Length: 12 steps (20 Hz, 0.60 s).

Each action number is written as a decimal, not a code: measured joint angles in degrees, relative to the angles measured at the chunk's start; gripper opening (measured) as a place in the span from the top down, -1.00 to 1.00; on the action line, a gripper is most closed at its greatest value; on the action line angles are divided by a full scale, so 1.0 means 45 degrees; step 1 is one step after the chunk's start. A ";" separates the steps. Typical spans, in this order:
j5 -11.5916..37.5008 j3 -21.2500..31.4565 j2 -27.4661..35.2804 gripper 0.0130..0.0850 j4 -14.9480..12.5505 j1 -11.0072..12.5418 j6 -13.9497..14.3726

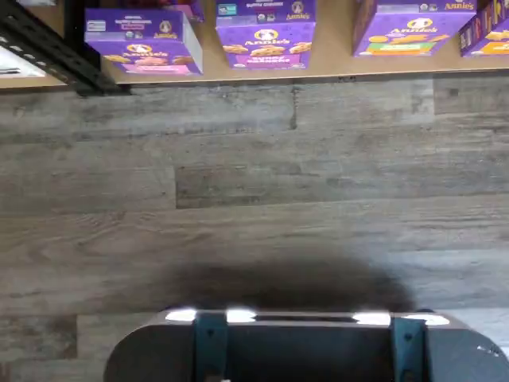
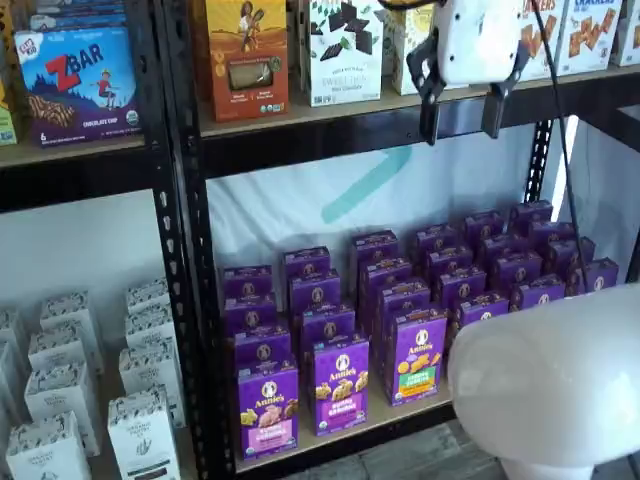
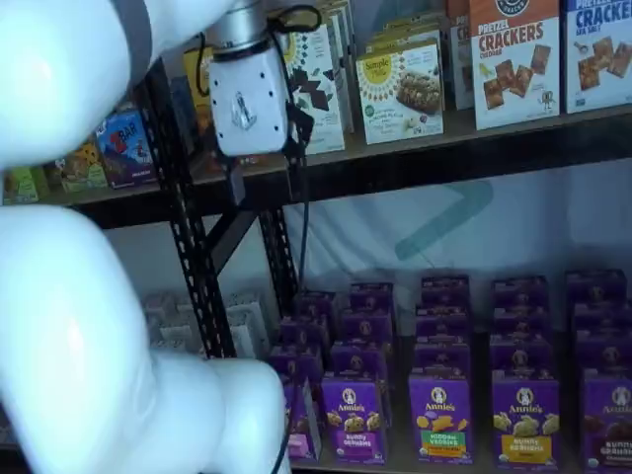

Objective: Pick up the purple box with a pink patch in the middle, on the bottom shelf, the first box from the left

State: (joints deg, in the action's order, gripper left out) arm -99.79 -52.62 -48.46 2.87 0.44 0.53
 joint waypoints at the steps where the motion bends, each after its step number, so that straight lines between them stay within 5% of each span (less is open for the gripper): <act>1: 0.0216 0.0197 0.0007 -1.00 -0.0086 -0.0009 -0.0010; 7: 0.1555 0.1441 0.0126 -1.00 -0.0397 -0.0077 -0.0003; 12: 0.2917 0.2686 0.0067 -1.00 -0.0077 -0.0140 0.0030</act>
State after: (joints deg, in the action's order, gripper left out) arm -86.66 -40.54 -48.16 2.52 -0.19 0.66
